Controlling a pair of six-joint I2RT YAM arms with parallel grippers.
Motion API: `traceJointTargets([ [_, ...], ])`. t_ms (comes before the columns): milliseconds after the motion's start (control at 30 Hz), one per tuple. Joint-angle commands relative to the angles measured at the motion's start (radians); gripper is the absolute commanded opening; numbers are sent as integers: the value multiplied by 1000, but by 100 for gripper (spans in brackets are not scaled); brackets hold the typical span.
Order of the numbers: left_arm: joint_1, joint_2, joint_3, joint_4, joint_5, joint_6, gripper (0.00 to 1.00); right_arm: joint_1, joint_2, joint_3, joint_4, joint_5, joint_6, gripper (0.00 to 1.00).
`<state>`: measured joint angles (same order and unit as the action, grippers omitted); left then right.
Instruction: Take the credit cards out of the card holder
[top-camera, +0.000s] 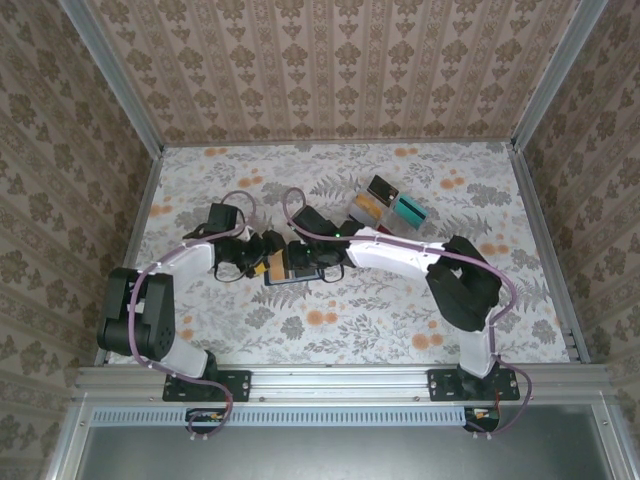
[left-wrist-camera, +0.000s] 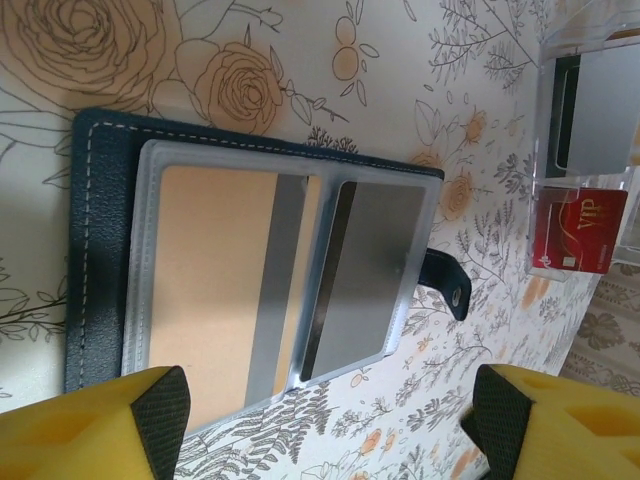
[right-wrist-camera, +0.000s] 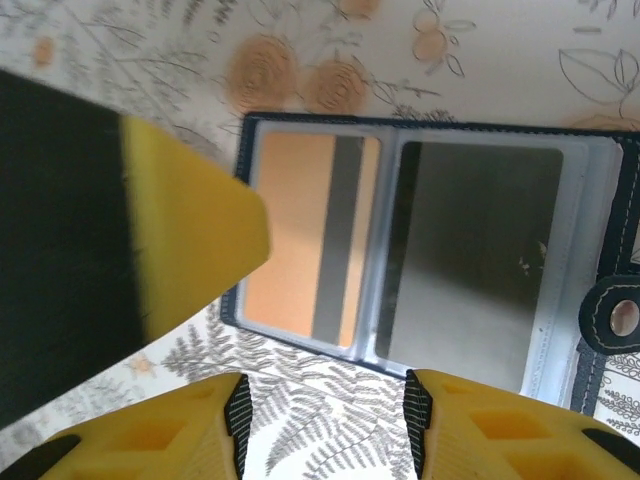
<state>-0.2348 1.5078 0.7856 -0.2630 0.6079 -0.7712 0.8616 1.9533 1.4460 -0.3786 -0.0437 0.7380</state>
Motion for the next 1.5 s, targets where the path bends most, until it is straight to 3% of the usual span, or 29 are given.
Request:
traceJointTargets([
  [0, -1, -12, -7, -26, -18, 23, 78, -21, 43, 40, -74, 44, 59, 47],
  [333, -30, 40, 30, -30, -18, 23, 73, -77, 122, 75, -98, 61, 80, 42],
  [467, -47, 52, 45, -14, -15, 20, 67, -94, 121, 52, -89, 51, 68, 33],
  [667, -63, 79, 64, -6, 1, 18, 49, -101, 135, 46, -83, 30, 55, 25],
  [800, -66, 83, 70, -2, 10, 16, 42, -103, 140, 41, -94, 43, 51, 25],
  [1467, -123, 212, 100, 23, 42, 13, 26, -105, 150, 47, -129, 82, 28, 27],
])
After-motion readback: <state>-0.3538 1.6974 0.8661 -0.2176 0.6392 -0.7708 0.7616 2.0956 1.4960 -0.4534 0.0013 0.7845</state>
